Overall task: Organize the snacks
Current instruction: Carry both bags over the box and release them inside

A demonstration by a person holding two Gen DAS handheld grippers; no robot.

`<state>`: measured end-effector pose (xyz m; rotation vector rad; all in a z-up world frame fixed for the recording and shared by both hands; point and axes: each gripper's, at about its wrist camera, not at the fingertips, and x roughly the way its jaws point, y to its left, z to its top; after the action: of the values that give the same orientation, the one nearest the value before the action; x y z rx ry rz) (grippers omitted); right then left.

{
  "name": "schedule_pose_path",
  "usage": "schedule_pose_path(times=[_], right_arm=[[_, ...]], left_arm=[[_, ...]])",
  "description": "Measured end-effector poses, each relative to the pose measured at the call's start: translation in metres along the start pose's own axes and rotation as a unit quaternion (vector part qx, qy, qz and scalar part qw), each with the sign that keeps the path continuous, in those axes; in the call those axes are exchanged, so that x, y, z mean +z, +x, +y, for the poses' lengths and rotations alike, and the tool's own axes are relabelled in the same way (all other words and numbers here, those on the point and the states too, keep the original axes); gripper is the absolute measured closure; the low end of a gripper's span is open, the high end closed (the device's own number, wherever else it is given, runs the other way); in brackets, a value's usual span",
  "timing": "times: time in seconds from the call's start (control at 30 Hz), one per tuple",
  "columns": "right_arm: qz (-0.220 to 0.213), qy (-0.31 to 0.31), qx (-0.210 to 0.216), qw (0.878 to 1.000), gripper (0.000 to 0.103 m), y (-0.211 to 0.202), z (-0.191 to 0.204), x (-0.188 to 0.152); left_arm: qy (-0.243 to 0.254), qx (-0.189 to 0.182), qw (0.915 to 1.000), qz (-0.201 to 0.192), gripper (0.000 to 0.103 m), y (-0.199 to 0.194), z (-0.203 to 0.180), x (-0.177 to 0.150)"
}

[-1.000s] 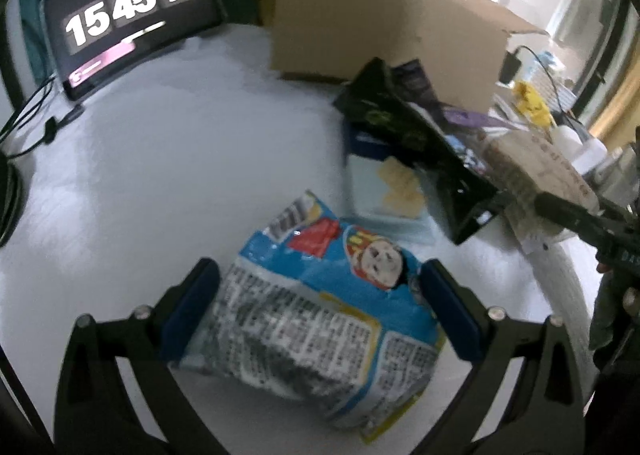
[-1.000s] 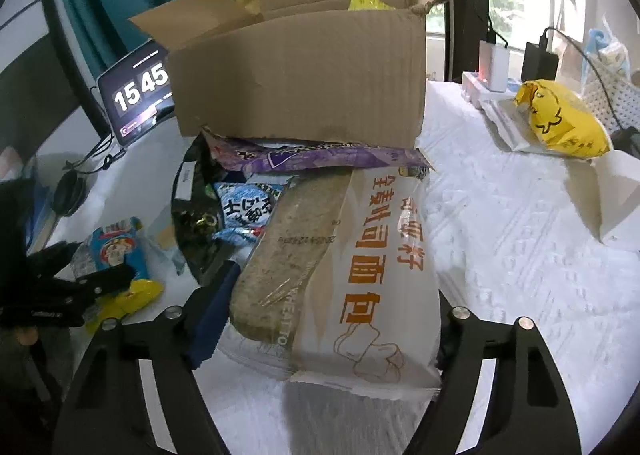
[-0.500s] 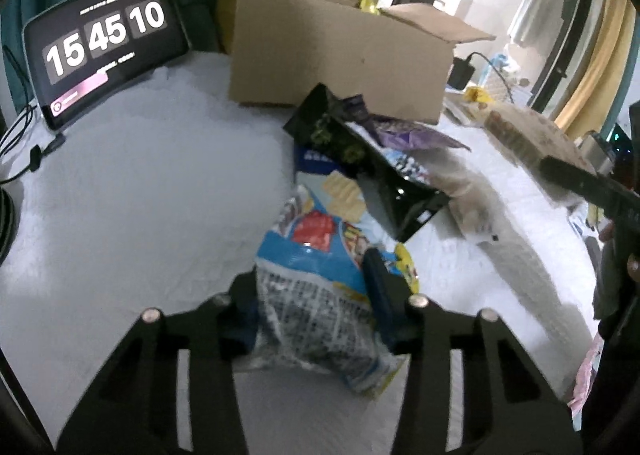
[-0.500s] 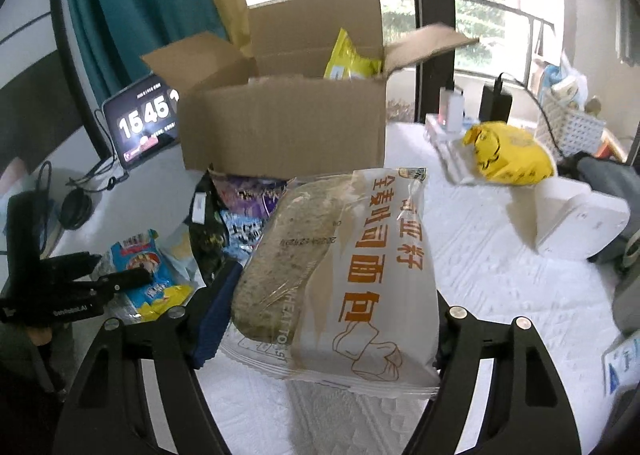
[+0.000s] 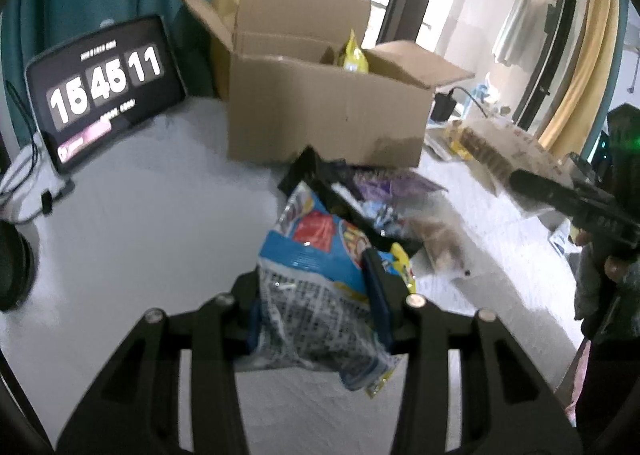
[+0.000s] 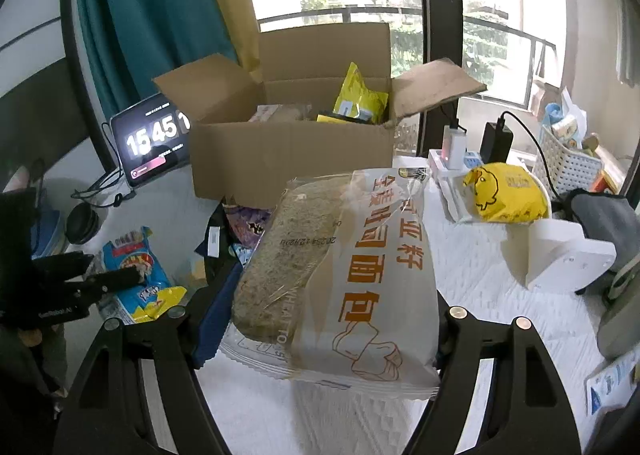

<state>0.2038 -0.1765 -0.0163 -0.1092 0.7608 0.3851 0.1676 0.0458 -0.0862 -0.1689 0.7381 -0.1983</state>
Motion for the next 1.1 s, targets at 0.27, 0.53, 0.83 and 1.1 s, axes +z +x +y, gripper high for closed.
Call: schedule_pose_path(times=[0.27,0.53,0.83,1.1], right_arm=[[-0.014,-0.004,-0.004,1.000,0.024,0.002,-0.005,0.019],[-0.027,-0.012,-0.007,1.000,0.024,0.009,-0.008,0.041],[-0.040,-0.018,-0.007,0.999,0.024,0.023,-0.008,0.064],[-0.046,-0.032,-0.007,0.998,0.024,0.046,-0.002,0.087]], left_arm=[[0.016,-0.001,0.9992,-0.036,0.059,-0.011,0.001,0.033],[0.033,0.004,0.9970,-0.069,0.059,-0.016,0.004,0.070],[0.048,0.010,0.9934,-0.104,0.059,-0.013,0.005,0.105],[0.075,0.015,0.9867,-0.143,0.059,-0.008,0.000,0.144]])
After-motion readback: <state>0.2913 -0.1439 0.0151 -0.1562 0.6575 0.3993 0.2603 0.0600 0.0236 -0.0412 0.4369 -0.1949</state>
